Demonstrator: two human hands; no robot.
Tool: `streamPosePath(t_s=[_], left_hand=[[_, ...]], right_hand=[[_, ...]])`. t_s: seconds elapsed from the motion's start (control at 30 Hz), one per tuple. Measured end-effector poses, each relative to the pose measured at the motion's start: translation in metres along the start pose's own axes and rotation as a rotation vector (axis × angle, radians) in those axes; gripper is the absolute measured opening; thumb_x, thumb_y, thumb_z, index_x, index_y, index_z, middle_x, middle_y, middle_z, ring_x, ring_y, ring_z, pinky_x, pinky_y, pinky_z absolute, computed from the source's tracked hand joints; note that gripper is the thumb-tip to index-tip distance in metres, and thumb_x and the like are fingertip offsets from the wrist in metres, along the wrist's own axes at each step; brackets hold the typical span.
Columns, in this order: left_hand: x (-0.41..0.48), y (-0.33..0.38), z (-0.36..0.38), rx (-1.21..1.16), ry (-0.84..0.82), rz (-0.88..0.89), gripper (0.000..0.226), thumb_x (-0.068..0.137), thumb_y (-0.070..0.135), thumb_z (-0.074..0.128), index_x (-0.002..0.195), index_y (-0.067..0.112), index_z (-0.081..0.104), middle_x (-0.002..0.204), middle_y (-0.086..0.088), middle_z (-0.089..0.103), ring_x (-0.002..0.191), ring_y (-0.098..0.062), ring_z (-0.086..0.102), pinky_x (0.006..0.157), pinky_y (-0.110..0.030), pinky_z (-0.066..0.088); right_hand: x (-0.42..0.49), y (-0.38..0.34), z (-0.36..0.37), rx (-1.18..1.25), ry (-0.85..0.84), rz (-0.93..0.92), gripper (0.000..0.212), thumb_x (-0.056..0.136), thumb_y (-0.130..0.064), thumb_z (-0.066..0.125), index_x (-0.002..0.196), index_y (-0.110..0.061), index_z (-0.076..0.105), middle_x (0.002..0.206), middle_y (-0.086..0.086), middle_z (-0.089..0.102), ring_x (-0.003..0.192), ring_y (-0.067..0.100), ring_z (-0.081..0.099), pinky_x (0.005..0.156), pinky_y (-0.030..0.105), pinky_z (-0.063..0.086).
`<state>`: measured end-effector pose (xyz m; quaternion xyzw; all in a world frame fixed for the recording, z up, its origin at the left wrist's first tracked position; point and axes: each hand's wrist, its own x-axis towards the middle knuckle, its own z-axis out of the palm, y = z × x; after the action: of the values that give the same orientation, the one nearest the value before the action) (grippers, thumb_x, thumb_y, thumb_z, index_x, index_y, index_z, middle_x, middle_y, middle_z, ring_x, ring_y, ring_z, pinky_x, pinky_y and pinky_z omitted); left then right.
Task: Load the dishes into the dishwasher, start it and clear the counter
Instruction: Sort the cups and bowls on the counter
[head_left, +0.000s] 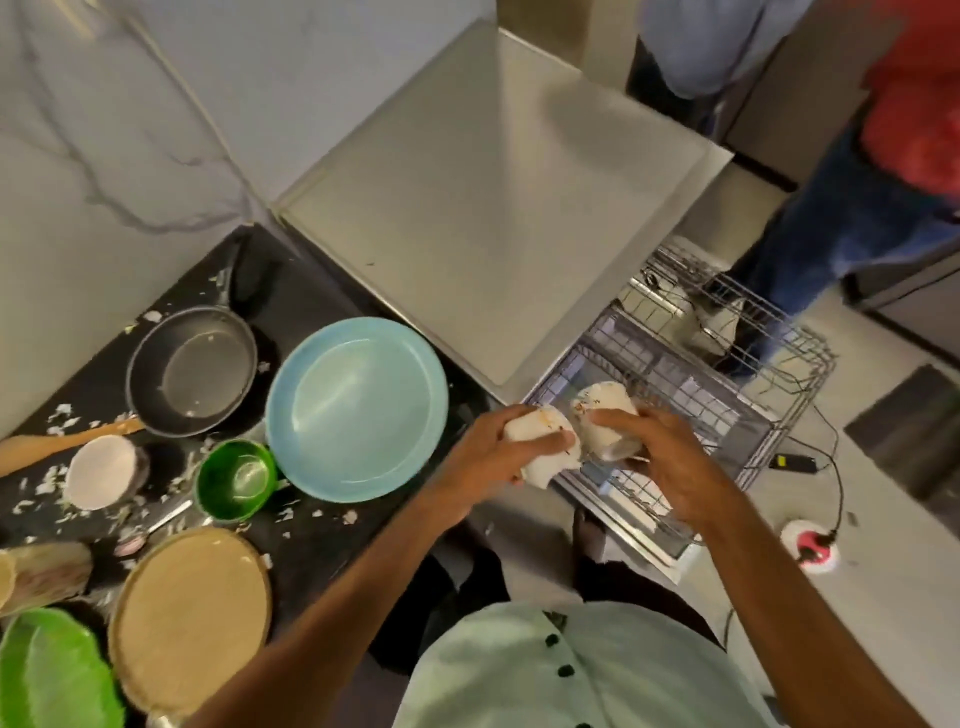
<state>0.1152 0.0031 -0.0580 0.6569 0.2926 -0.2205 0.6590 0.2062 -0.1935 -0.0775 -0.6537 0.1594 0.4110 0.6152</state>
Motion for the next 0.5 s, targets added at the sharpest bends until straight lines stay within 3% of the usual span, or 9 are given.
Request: streamPosePath(t_s=[0.07,0.2,0.37,0.5], left_hand=[[0.017,0.002,0.037,0.127,0.042,-0.017,0.042,0.077,0.045,0.085,0.113,0.032,0.070,0.090,0.014,0.071,0.078,0.002,0.067,0.058,-0.015,0.051],[0.070,-0.010,0.102,0.275,0.137,-0.023,0.058,0.064,0.057,0.088,0.110,0.033,0.063,0.101,0.016,0.067,0.091,-0.002,0.066,0.082,-0.031,0.061],[0.141,-0.029,0.154,0.278,0.226,-0.097,0.069,0.066,0.053,0.089,0.121,0.022,0.059,0.108,0.009,0.067,0.094,-0.007,0.066,0.065,-0.012,0.049],[0.191,-0.048,0.169,0.268,0.269,-0.113,0.061,0.070,0.048,0.088,0.118,0.022,0.061,0.098,0.013,0.067,0.080,0.003,0.063,0.053,-0.006,0.045]], right_hand=[[0.012,0.018,-0.039,0.039,0.067,0.043,0.029,0.080,-0.026,0.081,0.105,-0.012,0.073,0.075,0.000,0.074,0.081,0.022,0.067,0.072,0.034,0.052],[0.047,0.049,-0.101,0.096,0.156,0.148,0.048,0.067,-0.034,0.087,0.105,-0.010,0.074,0.058,-0.004,0.063,0.075,0.021,0.059,0.067,0.034,0.047],[0.100,0.080,-0.148,0.118,0.165,0.174,0.026,0.081,-0.023,0.080,0.101,-0.008,0.073,0.060,-0.003,0.063,0.072,0.020,0.056,0.066,0.031,0.047],[0.144,0.100,-0.162,0.097,0.166,0.207,0.034,0.079,-0.024,0.083,0.108,-0.011,0.072,0.071,-0.001,0.064,0.076,0.019,0.058,0.070,0.032,0.052]])
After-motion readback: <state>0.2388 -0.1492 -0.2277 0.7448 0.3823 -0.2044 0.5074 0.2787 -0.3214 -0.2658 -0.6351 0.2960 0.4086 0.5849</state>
